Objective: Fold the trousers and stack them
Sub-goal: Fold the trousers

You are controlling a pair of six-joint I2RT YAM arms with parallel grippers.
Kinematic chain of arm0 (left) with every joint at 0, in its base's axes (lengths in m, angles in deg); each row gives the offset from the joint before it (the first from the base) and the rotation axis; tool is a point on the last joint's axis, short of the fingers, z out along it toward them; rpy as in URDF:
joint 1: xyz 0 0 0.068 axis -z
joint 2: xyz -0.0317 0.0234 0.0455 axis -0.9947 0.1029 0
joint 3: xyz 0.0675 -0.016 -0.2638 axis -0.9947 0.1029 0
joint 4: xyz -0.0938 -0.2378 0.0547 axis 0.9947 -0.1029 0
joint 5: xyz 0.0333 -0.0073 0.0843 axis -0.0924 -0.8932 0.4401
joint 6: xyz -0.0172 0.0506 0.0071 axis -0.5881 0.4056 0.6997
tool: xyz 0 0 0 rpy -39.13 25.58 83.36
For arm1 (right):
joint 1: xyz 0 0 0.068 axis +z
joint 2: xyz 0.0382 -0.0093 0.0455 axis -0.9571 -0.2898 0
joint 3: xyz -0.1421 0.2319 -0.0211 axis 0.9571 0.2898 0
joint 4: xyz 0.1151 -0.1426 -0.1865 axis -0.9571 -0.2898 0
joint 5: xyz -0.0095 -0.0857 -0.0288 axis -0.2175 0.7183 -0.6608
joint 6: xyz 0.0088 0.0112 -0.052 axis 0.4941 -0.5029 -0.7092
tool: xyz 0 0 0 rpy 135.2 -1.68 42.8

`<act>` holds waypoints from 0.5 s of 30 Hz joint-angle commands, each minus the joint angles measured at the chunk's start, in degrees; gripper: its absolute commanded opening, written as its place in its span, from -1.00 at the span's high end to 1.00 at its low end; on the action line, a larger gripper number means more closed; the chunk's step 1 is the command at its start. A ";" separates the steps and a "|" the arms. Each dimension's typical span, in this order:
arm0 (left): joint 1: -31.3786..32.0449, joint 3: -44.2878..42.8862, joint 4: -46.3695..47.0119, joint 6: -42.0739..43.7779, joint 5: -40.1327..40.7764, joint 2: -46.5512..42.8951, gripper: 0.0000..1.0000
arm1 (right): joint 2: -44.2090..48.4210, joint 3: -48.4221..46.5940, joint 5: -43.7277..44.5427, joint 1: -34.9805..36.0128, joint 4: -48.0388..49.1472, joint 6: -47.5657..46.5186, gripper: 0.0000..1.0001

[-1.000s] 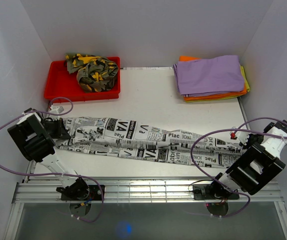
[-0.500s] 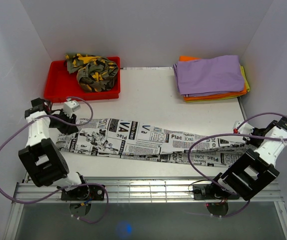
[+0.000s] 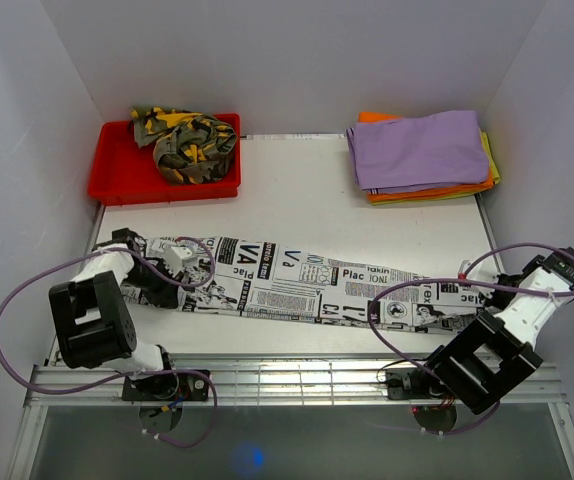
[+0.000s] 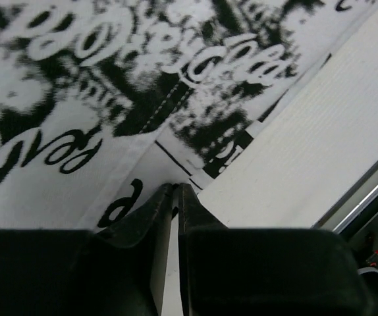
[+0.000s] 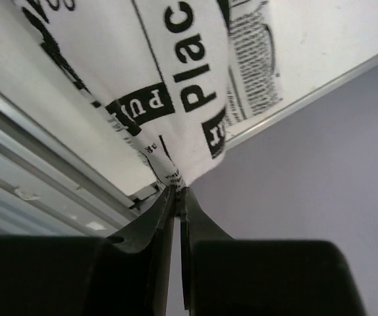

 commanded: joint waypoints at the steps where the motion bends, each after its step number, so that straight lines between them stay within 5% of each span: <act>1: 0.03 1.47 5.68 -4.40 7.27 4.36 0.58 | 3.10 4.65 5.83 -0.92 -4.19 -23.92 0.79; 2: 0.03 1.56 6.12 -4.76 8.15 5.34 0.62 | 4.24 5.19 6.10 -1.01 -4.10 -23.14 0.64; 3: -0.05 1.47 6.82 -5.80 9.38 6.39 0.65 | 4.51 5.20 5.23 -1.10 -3.75 -21.92 0.23; 6: -3.64 0.07 7.35 -5.38 13.08 10.87 0.78 | 2.86 0.47 0.57 -1.10 -6.28 -15.43 -0.50; 12: -9.45 -4.94 6.21 -2.48 13.88 15.71 0.83 | -8.74 -19.38 -7.59 -1.10 -15.07 1.36 -0.64; 15: -9.90 -6.70 5.68 -1.51 12.83 16.16 0.75 | -14.19 -25.28 -12.34 -1.01 -16.32 14.90 -0.45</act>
